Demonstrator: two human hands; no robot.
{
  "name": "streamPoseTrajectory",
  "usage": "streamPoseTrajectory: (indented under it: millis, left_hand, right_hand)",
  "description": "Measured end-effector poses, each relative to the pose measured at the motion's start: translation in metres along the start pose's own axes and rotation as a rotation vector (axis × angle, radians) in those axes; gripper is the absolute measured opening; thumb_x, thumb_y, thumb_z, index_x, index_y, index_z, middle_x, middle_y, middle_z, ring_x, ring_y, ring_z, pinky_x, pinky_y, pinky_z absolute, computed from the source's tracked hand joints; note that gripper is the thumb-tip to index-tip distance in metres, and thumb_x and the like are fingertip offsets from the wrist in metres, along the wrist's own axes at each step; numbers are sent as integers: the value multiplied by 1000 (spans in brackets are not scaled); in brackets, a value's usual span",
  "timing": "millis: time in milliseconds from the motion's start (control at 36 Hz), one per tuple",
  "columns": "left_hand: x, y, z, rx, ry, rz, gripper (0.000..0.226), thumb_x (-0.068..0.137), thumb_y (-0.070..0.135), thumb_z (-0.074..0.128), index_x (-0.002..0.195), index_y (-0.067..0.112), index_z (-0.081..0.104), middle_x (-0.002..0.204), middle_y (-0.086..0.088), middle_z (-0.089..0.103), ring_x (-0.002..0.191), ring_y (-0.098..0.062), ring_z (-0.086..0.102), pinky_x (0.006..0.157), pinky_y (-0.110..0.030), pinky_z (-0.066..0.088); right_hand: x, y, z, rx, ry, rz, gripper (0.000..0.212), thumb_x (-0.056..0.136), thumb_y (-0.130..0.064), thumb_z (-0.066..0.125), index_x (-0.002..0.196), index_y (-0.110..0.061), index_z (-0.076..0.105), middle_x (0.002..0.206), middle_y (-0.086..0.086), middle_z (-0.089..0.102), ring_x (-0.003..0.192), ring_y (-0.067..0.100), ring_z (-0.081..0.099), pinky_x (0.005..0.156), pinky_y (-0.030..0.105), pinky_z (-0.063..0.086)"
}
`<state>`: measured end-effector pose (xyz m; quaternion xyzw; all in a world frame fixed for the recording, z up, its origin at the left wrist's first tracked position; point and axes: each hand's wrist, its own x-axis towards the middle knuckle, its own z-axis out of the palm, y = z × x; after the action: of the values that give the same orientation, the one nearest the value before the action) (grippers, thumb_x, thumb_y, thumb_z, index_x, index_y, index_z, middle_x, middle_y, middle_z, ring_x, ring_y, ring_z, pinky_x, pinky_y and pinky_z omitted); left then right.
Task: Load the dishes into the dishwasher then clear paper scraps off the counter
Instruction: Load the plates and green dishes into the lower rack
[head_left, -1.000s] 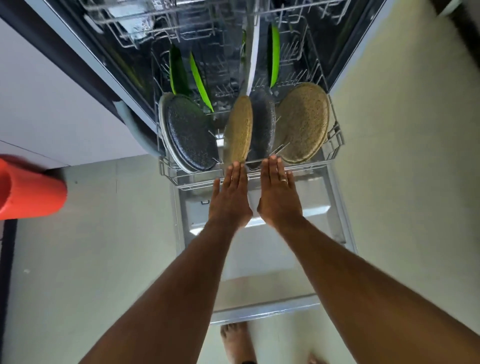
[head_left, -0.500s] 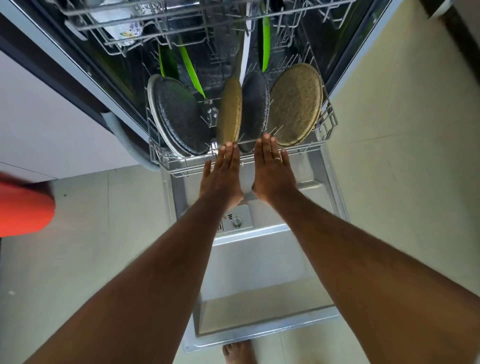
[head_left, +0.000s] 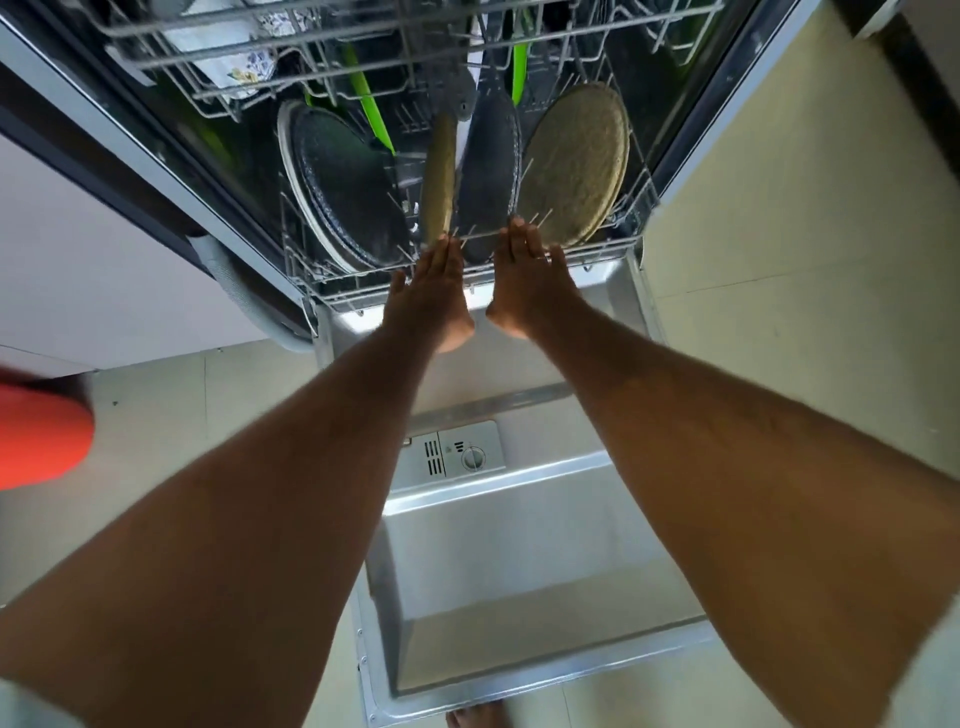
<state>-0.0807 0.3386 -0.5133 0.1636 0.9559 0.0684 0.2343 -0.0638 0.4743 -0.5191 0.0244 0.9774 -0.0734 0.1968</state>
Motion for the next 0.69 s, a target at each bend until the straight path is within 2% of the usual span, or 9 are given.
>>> streamPoseTrajectory:
  millis: [139, 306, 500, 611, 694]
  left_hand:
    - [16, -1, -14, 35, -39, -6, 99, 92, 16, 62, 159, 11, -10, 168, -6, -12, 155, -20, -9, 123, -51, 2]
    - [28, -9, -14, 68, -35, 17, 98, 93, 14, 60, 159, 12, -12, 167, -6, -17, 155, -21, -11, 124, -51, 3]
    - [39, -10, -23, 60, -11, 12, 96, 90, 14, 61, 160, 10, -5, 169, -7, -7, 156, -23, -2, 123, -50, 8]
    - [20, -6, -13, 95, 44, 71, 94, 90, 12, 61, 159, 4, -2, 168, -12, -4, 155, -27, 0, 124, -51, 15]
    - [-5, -6, 7, 101, 37, 109, 95, 91, 11, 60, 159, 6, -5, 168, -11, -9, 155, -25, -5, 125, -49, 11]
  right_hand:
    - [17, -2, -9, 1, -15, 17, 96, 92, -30, 59, 158, -1, -5, 166, 18, -12, 154, 32, -6, 125, 49, 5]
    - [27, -2, -7, -2, -3, 22, 96, 92, -28, 58, 157, -2, -9, 165, 18, -16, 154, 32, -9, 124, 49, 4]
    - [33, 1, -17, 40, -40, 17, 95, 94, -27, 56, 157, -6, -12, 165, 10, -20, 153, 26, -14, 124, 54, 3]
    - [16, 3, -9, 44, 61, -13, 95, 91, -20, 58, 159, -9, -8, 167, 8, -14, 154, 26, -10, 123, 56, 9]
    - [-7, 3, 5, 2, 107, -41, 99, 90, -20, 63, 159, -9, -7, 167, 9, -11, 154, 26, -8, 124, 53, 9]
